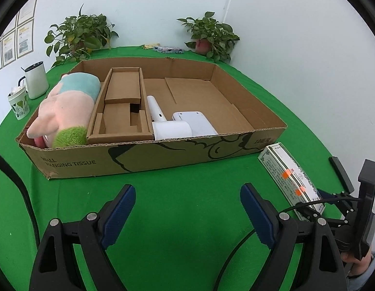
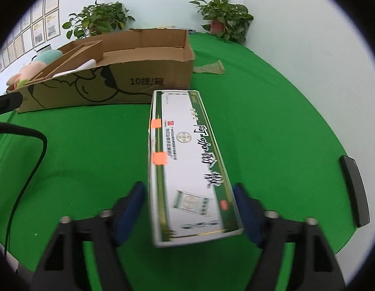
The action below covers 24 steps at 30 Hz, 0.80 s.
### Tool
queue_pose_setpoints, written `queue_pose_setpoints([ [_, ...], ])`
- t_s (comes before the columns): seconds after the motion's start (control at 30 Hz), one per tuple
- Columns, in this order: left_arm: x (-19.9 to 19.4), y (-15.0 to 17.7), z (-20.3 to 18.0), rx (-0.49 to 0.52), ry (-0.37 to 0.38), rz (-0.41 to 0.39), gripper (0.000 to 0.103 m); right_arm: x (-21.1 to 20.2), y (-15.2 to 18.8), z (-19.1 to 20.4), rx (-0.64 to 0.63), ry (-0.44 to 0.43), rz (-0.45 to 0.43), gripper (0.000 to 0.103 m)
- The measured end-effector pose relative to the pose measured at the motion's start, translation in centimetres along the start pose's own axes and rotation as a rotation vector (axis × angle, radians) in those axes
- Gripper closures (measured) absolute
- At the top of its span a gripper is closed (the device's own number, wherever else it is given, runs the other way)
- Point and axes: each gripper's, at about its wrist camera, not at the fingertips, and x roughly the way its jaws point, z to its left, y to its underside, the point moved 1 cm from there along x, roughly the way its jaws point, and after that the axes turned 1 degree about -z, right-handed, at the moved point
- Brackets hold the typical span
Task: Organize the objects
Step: 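Move both grippers toward the white-and-green medicine box on the table, then close the right gripper on the medicine box while the left gripper grips its end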
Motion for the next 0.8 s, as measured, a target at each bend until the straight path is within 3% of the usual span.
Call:
queue_pose_setpoints([
  [0.17, -0.7, -0.5, 1.3, -0.029, 0.033, -0.009, 0.016, -2.4, 0.5, 2.8, -0.046, -0.206, -0.046, 0.040],
  [0.2, -0.7, -0.7, 1.6, -0.041, 0.047, -0.008, 0.016, -3.0, 0.5, 3.6, -0.045, -0.256, -0.055, 0.037],
  [0.23, -0.7, -0.9, 1.9, -0.054, 0.066, -0.004, 0.016, -3.5, 0.5, 4.1, -0.045, -0.288, -0.062, 0.023],
  [0.3, -0.5, -1.2, 2.2, -0.079, 0.118, 0.017, 0.016, -4.4, 0.4, 5.0, -0.046, -0.332, -0.090, 0.016],
  [0.43, 1.1, -2.1, 1.5, -0.103, 0.258, 0.074, 0.016, -4.7, 0.0, 6.0, -0.089, -0.322, -0.099, 0.016],
  [0.6, 5.8, -2.5, -0.3, -0.156, 0.434, 0.227, 0.016, -3.5, 0.1, 6.8, -0.116, -0.285, -0.057, 0.016],
  [0.8, 8.5, -0.9, -1.6, -0.189, 0.509, 0.326, 0.016, -3.0, 0.3, 7.1, -0.152, -0.287, -0.051, 0.016],
])
